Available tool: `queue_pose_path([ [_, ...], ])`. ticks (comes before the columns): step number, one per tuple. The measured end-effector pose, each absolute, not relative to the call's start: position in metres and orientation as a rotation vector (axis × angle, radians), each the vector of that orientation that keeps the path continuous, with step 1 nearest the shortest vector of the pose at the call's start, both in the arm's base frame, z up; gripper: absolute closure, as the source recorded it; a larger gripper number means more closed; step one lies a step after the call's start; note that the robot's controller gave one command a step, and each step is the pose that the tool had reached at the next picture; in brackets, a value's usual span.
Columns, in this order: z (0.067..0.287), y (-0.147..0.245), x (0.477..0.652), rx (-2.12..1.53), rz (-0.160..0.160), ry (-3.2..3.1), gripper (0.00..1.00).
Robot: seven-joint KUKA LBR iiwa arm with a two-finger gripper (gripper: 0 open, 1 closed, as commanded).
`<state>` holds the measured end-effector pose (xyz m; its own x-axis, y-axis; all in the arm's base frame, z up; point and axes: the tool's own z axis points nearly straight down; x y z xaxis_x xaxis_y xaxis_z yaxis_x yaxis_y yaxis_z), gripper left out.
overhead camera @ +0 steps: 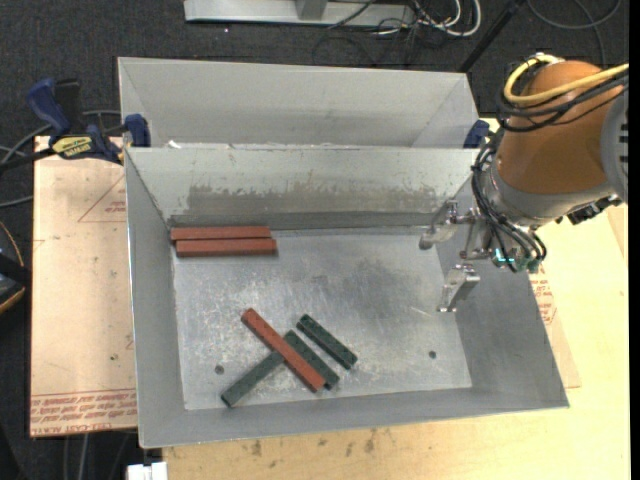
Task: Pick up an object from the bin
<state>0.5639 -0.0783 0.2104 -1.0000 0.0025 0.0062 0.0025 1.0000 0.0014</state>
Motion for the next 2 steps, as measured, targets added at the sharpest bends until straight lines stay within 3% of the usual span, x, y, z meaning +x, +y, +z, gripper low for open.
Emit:
queue_pose_path([
  [1, 0.215, -0.078, 0.566, -0.001, -0.001, -3.143, 0.00],
  [2, 0.219, -0.034, 0.519, -0.023, -0.001, -3.142, 0.00],
])
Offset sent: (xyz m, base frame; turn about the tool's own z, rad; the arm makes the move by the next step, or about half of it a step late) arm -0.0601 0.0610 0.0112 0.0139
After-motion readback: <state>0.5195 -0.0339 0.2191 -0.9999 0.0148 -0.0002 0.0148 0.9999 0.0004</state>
